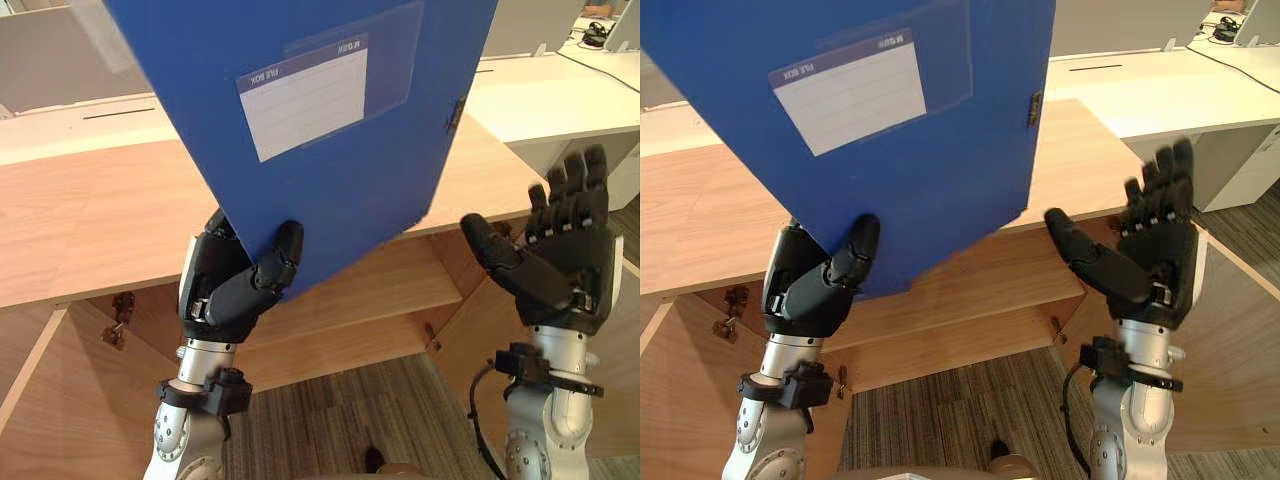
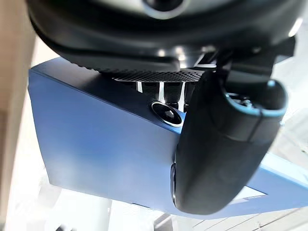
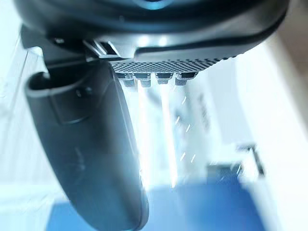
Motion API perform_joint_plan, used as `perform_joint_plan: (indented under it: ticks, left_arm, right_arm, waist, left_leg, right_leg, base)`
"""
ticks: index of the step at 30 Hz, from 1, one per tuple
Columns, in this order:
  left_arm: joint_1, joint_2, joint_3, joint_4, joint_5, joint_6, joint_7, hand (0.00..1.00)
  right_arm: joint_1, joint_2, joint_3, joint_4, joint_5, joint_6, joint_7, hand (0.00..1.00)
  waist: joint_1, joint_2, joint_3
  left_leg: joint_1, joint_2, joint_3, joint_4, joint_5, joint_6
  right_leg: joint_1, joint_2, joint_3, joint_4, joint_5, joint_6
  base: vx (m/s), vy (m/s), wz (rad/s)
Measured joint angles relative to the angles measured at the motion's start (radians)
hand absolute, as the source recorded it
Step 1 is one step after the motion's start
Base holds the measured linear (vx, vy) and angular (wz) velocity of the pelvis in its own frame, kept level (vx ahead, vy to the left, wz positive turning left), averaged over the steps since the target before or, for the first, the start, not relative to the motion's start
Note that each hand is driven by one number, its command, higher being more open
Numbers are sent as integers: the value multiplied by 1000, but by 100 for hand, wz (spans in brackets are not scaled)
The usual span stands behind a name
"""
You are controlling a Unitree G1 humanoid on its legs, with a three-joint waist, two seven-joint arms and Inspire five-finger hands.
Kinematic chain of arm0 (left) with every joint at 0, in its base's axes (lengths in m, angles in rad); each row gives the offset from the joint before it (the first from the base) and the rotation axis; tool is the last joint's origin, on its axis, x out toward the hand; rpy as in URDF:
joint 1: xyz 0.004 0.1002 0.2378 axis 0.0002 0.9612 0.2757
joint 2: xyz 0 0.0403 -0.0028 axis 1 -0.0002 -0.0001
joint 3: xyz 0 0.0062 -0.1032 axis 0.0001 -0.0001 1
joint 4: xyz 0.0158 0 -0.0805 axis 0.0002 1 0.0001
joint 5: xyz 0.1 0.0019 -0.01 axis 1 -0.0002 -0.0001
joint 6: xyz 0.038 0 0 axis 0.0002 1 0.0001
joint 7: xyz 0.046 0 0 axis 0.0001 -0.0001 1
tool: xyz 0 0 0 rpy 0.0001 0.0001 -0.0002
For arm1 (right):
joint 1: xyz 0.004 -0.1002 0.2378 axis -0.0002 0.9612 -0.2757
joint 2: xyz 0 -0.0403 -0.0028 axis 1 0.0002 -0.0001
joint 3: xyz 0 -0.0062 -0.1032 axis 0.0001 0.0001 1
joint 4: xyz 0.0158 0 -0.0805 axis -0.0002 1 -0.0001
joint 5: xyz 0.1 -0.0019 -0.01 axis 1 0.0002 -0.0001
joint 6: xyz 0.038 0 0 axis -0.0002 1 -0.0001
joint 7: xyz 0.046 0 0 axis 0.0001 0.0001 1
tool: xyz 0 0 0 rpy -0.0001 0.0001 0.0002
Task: Walk over to the cabinet, pick up the folder, carry it to the office cabinet, place the folder inside the office cabinet, then close the office cabinet door
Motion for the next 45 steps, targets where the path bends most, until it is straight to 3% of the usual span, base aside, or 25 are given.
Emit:
perform_joint_plan:
  ticks: [4, 9, 10, 15, 22, 23, 27, 31, 35, 45]
  left_arm:
    - [10, 71, -23, 19, -22, 25, -79, 0]
    - [16, 122, -17, 75, -83, 25, -95, 0]
    - [17, 136, -10, 83, -86, 25, -95, 0]
    - [17, 208, 6, 121, -113, 26, -97, 0]
    - [17, 228, 42, 161, -120, 25, -95, 0]
    - [17, 227, 51, 161, -117, 25, -95, 100]
    - [16, 141, 88, 164, -14, 24, -85, 100]
    - [4, -36, 152, 164, 107, -13, -36, 100]
    - [13, -162, 239, 164, 199, -39, 38, 100]
    - [93, -299, 365, 311, 318, -63, 172, 100]
  right_arm:
    - [-60, -103, 74, 11, 24, -1, 49, 100]
    - [-116, -220, 124, 105, 55, -2, 62, 100]
    - [-129, -241, 140, 134, 66, -1, 69, 0]
    - [-149, -372, 217, 224, 155, 18, 105, 0]
    - [-167, -405, 254, 256, 222, 29, 134, 0]
    - [-173, -400, 256, 256, 222, 29, 134, 0]
    - [-179, -316, 260, 244, 203, 31, 180, 0]
    - [-179, -179, 239, 243, 120, 33, 164, 0]
    - [-179, -79, 224, 229, 66, 33, 134, 0]
    - [-176, 0, 100, 209, 3, 31, 80, 0]
  waist:
    - [12, 0, 1]
    - [18, 0, 1]
    - [20, 0, 1]
    - [34, -1, 3]
    - [47, -3, 4]
    - [49, -3, 4]
    - [53, -3, 4]
    - [70, -5, 3]
    - [75, -5, 3]
    - [94, -12, -1]
  left_leg:
    - [-1, -1, -19, 4, 1, 1]
    - [-2, -6, -36, 6, 4, 6]
    - [-4, -7, -40, 5, 5, 8]
    - [-12, -11, -56, 2, 10, 13]
    - [-25, -14, -91, 0, 17, 14]
    - [-26, -15, -92, -1, 17, 14]
    - [-26, -18, -94, -5, 18, 16]
    - [-27, -19, -100, -8, 21, 17]
    - [-28, -19, -116, -14, 27, 17]
    - [-22, -25, -149, -47, 50, 19]
  right_leg:
    - [9, -4, -17, 0, 0, 0]
    - [18, -11, -38, -1, 0, 0]
    - [18, -13, -40, -1, 0, 0]
    - [18, -17, -60, -3, 0, 0]
    - [19, -24, -93, -3, 0, 0]
    - [19, -25, -95, -3, 0, 0]
    - [19, -27, -98, -3, 0, 0]
    - [20, -28, -103, -3, 0, 0]
    - [22, -30, -116, -2, 0, 0]
    - [28, -39, -150, -1, 0, 0]
  base:
    - [-38, -35, 13]
    - [-45, -30, 11]
    - [-46, -26, 13]
    - [-31, -30, 10]
    - [-15, -27, 15]
    - [-18, -15, 5]
    - [-6, -4, 1]
    - [-34, -24, 4]
    - [-37, -34, 11]
    - [-36, -25, 11]
